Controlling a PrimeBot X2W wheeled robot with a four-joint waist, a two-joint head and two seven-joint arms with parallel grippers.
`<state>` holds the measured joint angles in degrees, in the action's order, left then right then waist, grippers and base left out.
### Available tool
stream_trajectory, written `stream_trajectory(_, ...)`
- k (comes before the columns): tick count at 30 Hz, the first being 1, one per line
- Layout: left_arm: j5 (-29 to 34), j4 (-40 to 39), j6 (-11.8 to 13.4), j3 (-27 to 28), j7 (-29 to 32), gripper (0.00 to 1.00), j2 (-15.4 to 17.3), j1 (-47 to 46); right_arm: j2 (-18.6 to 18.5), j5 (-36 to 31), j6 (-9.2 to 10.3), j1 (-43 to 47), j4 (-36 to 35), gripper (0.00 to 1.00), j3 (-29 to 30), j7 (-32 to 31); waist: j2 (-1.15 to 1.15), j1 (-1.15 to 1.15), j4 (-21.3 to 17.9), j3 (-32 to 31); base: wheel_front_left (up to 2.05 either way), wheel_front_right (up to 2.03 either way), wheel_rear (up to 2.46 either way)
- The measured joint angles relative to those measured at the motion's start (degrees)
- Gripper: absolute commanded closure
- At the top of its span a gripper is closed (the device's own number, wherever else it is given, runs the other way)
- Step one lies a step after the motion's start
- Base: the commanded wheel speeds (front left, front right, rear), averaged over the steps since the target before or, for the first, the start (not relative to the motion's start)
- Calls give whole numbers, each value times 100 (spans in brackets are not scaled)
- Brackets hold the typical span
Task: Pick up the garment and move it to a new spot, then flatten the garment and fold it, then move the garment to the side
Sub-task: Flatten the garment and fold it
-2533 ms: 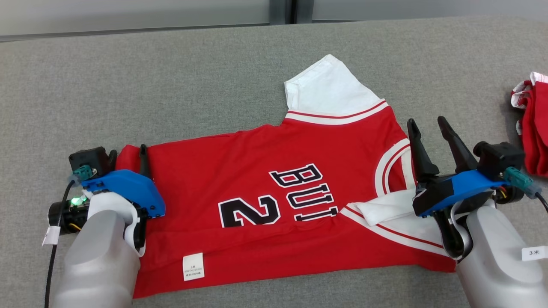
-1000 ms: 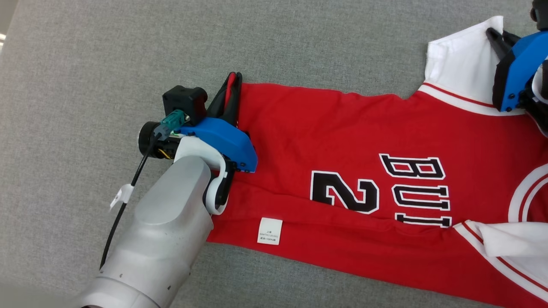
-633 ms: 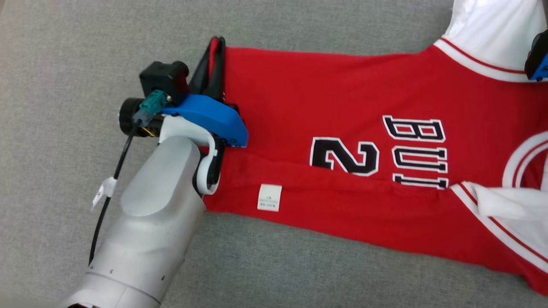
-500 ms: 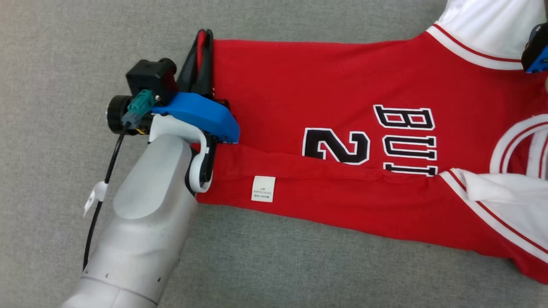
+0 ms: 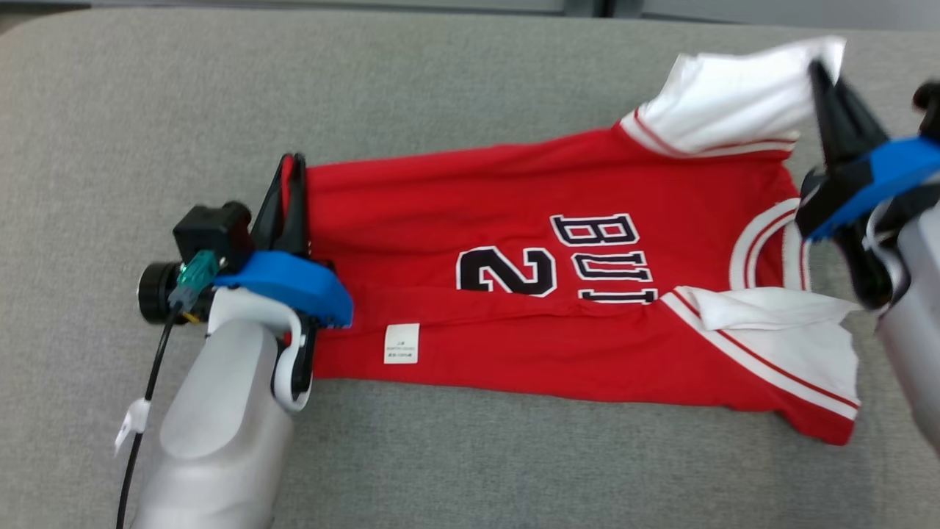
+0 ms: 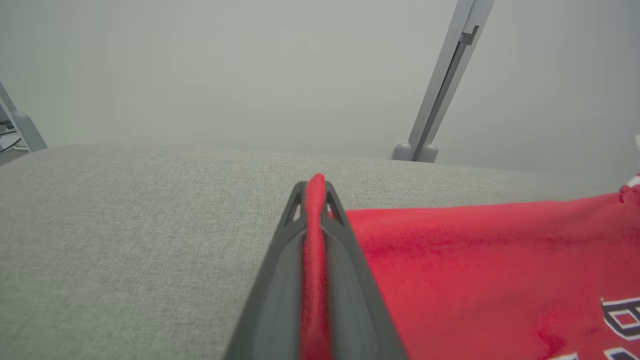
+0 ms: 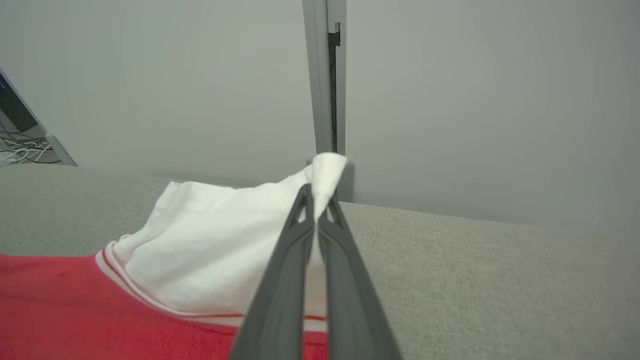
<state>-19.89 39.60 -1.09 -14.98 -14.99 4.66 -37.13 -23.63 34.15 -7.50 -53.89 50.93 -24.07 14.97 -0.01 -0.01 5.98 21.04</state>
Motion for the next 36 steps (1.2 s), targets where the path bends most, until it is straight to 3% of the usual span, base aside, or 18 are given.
stream_trajectory(10,304,143,-252,557,1,100,10,1151,271,511,1,2270,-1090,100,315,0,0,-1,-435,-729,0,0,0)
stream_trajectory(21,365,361,-346,937,1,100,-144,1953,689,522,1,3210,-888,100,399,1,0,0,-652,-1266,0,0,0)
stream_trajectory(22,359,353,-332,982,0,81,-154,2003,732,511,0,3211,-847,63,449,0,0,0,-653,-1292,0,0,0)
stream_trajectory(23,363,319,-304,1020,1,52,-156,2053,761,479,1,3212,-801,11,505,0,0,0,-648,-1316,0,0,0)
stream_trajectory(24,361,265,-289,1058,0,0,-162,2095,787,431,0,3216,-788,0,591,0,1,0,-639,-1342,0,0,0)
stream_trajectory(36,606,-883,67,1450,0,0,-171,2752,1207,-565,1,3394,-1118,0,1692,1,1,1,-571,-1752,0,0,0)
